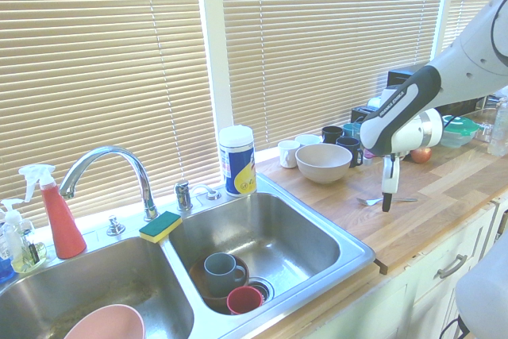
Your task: Put the fork into the sink
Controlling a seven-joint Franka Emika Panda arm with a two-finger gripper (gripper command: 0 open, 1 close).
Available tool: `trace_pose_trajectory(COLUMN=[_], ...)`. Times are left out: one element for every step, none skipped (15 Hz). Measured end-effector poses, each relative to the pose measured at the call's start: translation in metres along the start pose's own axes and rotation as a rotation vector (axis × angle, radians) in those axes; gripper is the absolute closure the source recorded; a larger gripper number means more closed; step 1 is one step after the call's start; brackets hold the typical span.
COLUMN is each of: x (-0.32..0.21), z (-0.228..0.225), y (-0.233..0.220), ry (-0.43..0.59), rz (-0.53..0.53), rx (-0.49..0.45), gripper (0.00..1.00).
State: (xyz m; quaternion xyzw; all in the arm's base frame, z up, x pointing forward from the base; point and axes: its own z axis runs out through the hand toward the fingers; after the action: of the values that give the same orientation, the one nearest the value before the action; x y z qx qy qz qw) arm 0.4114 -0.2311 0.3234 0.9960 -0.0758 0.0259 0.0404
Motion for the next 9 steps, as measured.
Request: trace_pose_trajectory(x=[0.0035, 0.0061, 0.0077, 0.0090, 0.0100, 0.0112, 0.0118, 0.0118, 0.0118], z=[0.0031, 0.0054, 0.0076, 0.0077, 0.0074, 0.0063, 0.0054, 0.0049, 0.0046], y=[0.0000, 0.0004, 0.0011, 0.0021, 0.0027, 0.0035, 0.0048, 0.0062, 0.0071], ry=[-0.003, -0.007, -0.011, -0.010, -0.009, -0.006, -0.003, -0.001, -0.001], rz=[0.002, 0.004, 0.005, 0.008, 0.009, 0.014, 0.020, 0.028, 0.033], rx=[0.001, 0.001, 0.000, 0.000, 0.000, 0.001, 0.004, 0.008, 0.014], gripper=[1.00, 1.00, 1.00, 1.00, 1.00, 1.00, 1.00, 1.00, 1.00])
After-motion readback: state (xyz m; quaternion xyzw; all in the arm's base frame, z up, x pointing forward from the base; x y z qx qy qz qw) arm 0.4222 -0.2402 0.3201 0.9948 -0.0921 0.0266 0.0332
